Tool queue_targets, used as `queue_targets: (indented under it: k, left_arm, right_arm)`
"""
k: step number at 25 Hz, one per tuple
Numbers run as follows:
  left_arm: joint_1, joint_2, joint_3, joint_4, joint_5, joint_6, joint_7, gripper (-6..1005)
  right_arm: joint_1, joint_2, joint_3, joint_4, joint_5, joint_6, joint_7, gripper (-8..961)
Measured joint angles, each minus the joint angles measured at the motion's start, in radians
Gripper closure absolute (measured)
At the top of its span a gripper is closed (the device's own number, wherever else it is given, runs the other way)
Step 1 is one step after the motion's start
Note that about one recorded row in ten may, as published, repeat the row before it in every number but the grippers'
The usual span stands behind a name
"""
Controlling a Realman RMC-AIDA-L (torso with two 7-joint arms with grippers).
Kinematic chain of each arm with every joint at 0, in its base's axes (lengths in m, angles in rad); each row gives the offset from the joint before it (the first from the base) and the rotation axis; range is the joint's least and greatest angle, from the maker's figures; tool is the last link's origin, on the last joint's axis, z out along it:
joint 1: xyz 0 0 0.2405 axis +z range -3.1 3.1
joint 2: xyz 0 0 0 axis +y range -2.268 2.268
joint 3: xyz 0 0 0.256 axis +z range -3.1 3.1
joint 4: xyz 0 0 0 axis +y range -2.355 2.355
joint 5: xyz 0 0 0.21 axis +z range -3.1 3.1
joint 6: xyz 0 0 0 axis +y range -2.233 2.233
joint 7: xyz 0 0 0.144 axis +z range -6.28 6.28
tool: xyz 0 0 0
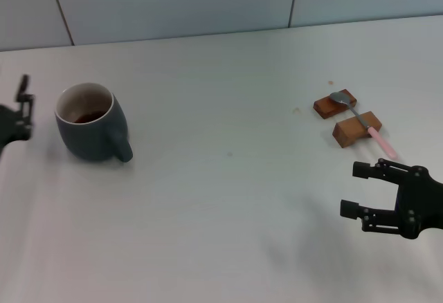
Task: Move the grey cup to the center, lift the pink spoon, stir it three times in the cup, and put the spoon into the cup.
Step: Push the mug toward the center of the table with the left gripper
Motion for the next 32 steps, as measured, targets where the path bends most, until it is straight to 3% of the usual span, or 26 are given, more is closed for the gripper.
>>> queue_targets:
  k: [7, 12, 23, 29, 32]
  left_arm:
    - [-0.043, -0.004, -0.066, -0.105, -0.002, -0.21, 0.359, 717]
    - [-0.055, -0.004, -0.061, -0.121, 0.006, -0.267, 0.415, 888]
    - [-0.056, -0.004, -0.023, -0.148, 0.052, -0.287, 0.416, 1001]
    - [-0.078, -0.003, -0.136, -0.156, 0.044, -0.342, 0.42, 1001]
    - [-0.099, -0.002, -0.142, -0.145, 0.046, -0.38, 0.421, 1001]
  right_arm:
    - [0.002, 0.0, 0.003, 0.004, 0.003, -0.003, -0.003, 112]
    - [0.005, 0.0, 0.003, 0.005, 0.003, -0.004, -0.004, 111]
    - [0.005, 0.0, 0.002, 0.005, 0.001, -0.002, -0.001, 111]
    - [0.0, 0.0, 0.007, 0.004, 0.0, -0.002, -0.001, 111]
    - [0.0, 0.0, 0.007, 0.004, 0.0, -0.003, -0.001, 111]
